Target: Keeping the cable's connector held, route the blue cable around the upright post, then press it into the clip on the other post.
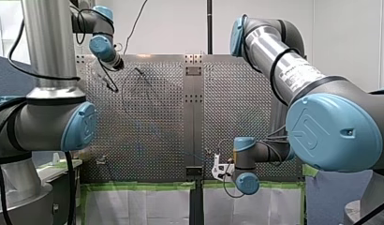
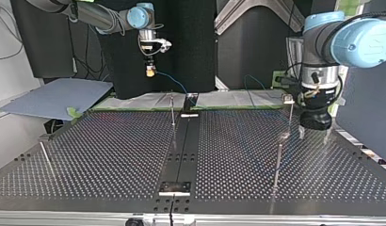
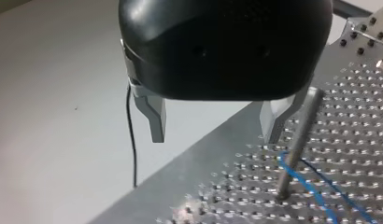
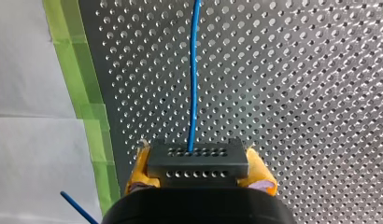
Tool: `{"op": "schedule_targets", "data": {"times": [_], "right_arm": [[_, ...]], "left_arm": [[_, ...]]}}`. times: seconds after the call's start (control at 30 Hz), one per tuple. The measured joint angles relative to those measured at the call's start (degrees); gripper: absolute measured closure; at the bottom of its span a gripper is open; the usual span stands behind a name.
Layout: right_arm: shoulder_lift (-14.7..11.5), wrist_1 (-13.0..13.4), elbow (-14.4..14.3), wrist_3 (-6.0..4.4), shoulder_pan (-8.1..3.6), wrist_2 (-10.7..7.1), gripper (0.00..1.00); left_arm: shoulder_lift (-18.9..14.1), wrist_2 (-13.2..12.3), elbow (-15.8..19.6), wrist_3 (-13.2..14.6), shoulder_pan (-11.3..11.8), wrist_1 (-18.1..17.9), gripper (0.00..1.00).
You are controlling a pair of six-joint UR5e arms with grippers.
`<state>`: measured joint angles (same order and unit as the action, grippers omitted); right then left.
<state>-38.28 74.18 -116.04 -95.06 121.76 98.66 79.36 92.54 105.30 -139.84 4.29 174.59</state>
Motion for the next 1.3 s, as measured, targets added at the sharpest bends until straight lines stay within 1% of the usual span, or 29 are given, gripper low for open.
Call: {"op": "schedule_targets", "data": {"times": [0.07,0.13,0.37,0.5,0.63,0.87,1.17,1.3], "right_arm": [[0.0,-0.11,0.1,0.06,-0.01,-0.17,1.0],[0.0,-0.19,0.16,0.11,-0.01,-0.25,1.0],[0.0,-0.29,0.22,0.27,-0.04,-0.3,1.0],[0.0,-0.15,0.23,0.3,-0.04,-0.31,1.0],[0.0,-0.17,0.37,0.3,-0.04,-0.57,1.0],[0.0,-0.21,0.53,0.37,-0.04,-0.81,1.0],[0.0,-0.09,0.58,0.34,-0.03,-0.94,1.0],[0.0,-0.18,0.58,0.39,-0.01,-0.98,1.0]], "left_arm": [[-0.2,0.79,-1.2,1.18,-0.16,1.15,0.01],[-0.3,0.96,-2.37,2.37,-0.49,2.34,0.01],[-0.32,-0.93,-6.44,6.43,-2.02,6.4,0.01],[-0.23,-0.97,-8.72,8.71,-2.81,8.7,0.01],[0.56,-0.8,-10.73,11.19,-3.36,11.18,0.01],[1.86,-0.74,-11.34,15.11,-3.9,14.57,0.01],[3.09,-1.37,-11.38,20.33,-5.26,14.97,0.01],[4.29,-2.49,-11.38,22.61,-5.88,14.99,0.01]]}}
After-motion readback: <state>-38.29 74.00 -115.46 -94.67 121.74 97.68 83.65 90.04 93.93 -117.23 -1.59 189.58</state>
